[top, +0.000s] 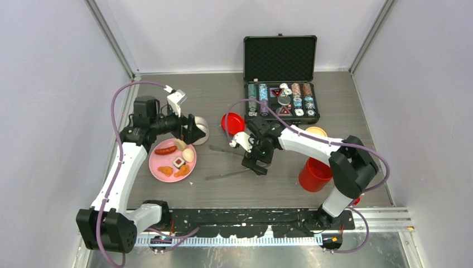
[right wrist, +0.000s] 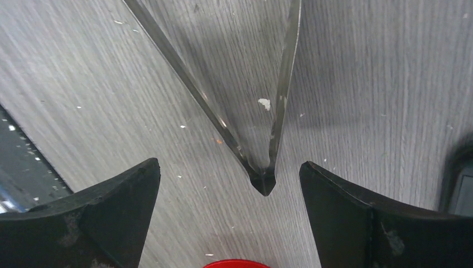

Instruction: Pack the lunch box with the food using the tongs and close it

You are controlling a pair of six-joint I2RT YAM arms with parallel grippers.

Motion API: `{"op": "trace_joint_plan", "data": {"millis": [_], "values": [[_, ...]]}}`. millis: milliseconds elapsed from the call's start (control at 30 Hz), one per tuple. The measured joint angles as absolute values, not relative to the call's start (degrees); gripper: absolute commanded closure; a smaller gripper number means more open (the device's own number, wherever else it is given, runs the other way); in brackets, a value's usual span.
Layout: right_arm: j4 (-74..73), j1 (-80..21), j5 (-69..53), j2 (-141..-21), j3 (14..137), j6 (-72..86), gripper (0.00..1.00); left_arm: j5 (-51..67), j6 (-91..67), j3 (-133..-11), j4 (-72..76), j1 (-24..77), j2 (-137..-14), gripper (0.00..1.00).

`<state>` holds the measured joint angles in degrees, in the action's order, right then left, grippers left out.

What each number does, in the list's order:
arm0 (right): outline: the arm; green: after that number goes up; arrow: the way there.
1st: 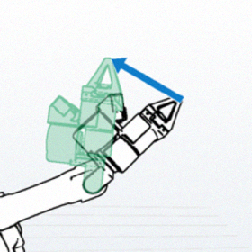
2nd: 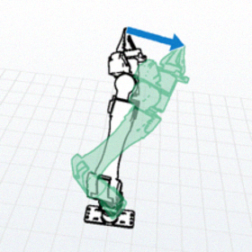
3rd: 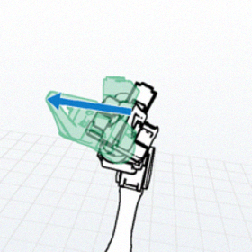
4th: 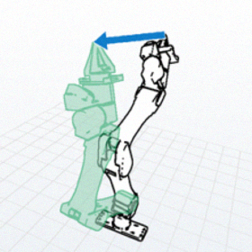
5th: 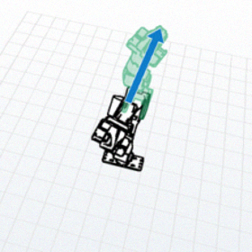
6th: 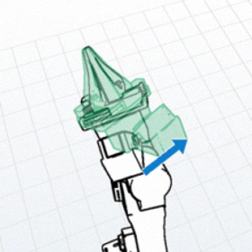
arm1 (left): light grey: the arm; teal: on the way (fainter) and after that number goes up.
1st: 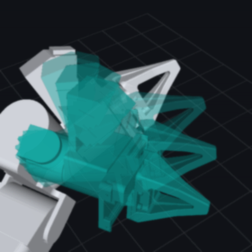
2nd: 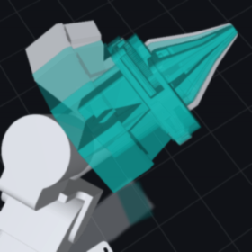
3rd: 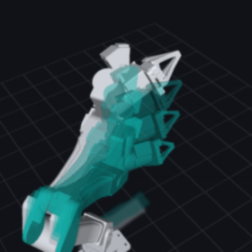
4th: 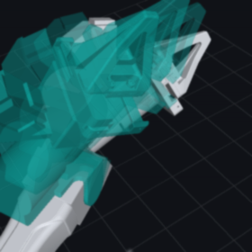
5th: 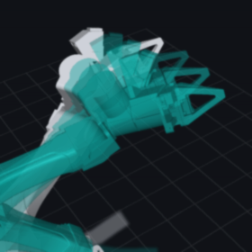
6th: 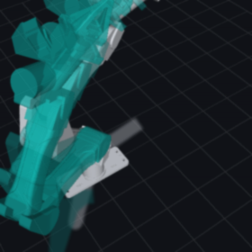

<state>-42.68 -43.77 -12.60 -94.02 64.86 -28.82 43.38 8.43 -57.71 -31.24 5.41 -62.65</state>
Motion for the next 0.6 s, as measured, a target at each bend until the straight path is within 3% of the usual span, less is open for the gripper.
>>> {"op": "trace_joint_plan", "data": {"millis": [200,600], "values": [[-39.7,-44.3,-10.6,-97.8,63.9,-32.0,0.01,45.6,4.3,-57.7,-29.3,4.0,-63.0,0.00],[-33.7,-46.2,-10.2,-102.3,63.8,-36.0,0.21,47.7,-1.3,-57.7,-26.2,2.7,-63.2,0.00]]}}
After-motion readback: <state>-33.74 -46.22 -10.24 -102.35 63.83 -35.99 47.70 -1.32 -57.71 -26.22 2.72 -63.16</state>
